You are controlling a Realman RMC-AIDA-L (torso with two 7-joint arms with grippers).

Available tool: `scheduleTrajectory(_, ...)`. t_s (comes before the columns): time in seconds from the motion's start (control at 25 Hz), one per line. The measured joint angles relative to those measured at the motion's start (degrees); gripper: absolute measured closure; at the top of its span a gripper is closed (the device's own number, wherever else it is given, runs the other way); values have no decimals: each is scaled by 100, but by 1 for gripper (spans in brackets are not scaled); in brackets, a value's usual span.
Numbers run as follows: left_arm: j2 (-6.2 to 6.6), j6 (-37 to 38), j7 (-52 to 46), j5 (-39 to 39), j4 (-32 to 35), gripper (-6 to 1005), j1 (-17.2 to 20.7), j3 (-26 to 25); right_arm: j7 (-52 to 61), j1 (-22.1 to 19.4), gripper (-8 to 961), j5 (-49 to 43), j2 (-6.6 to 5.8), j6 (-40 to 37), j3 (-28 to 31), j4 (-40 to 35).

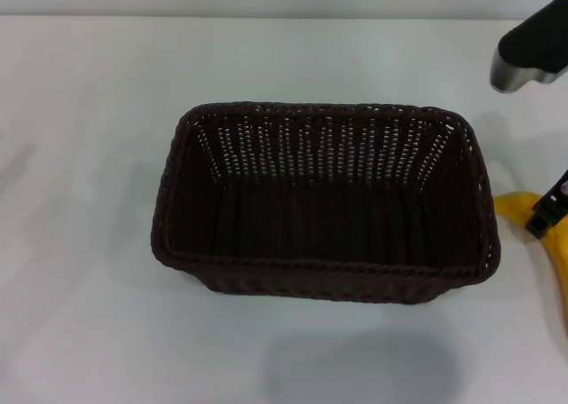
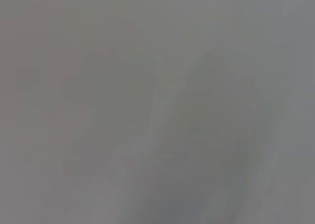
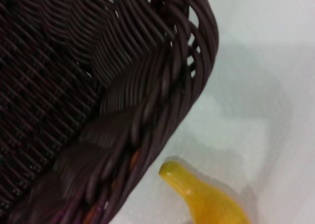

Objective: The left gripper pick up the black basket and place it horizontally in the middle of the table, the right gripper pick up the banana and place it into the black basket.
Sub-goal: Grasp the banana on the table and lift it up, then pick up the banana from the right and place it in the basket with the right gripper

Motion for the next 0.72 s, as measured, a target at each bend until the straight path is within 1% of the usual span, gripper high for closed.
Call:
scheduleTrajectory(0.12, 1, -1, 0, -1, 0, 324, 0, 0, -32, -9, 427, -20, -30, 74, 106, 170)
scheduleTrajectory(0.2, 2, -2, 0, -2, 0, 324, -3, 0, -112, -23, 479, -69, -56, 174, 321, 389)
scheduleTrajectory(0.44, 9, -5, 0, -2, 0, 324, -5, 0, -519, 1, 475, -437, -84, 559, 1246, 1168)
scheduleTrajectory(0.52, 9, -5, 0, -2, 0, 324, -3, 0, -590, 22, 474, -475, -107, 629, 1392, 1368)
scheduleTrajectory(0.64, 10, -8, -2, -4, 0, 324, 1, 0, -625, 107, 472, -480, -194, 745, 1511, 1769)
scheduleTrajectory(0.72, 10, -8, -12, -5, 0, 324, 1, 0, -660, 182, 471, -382, -206, 839, 1609, 2104)
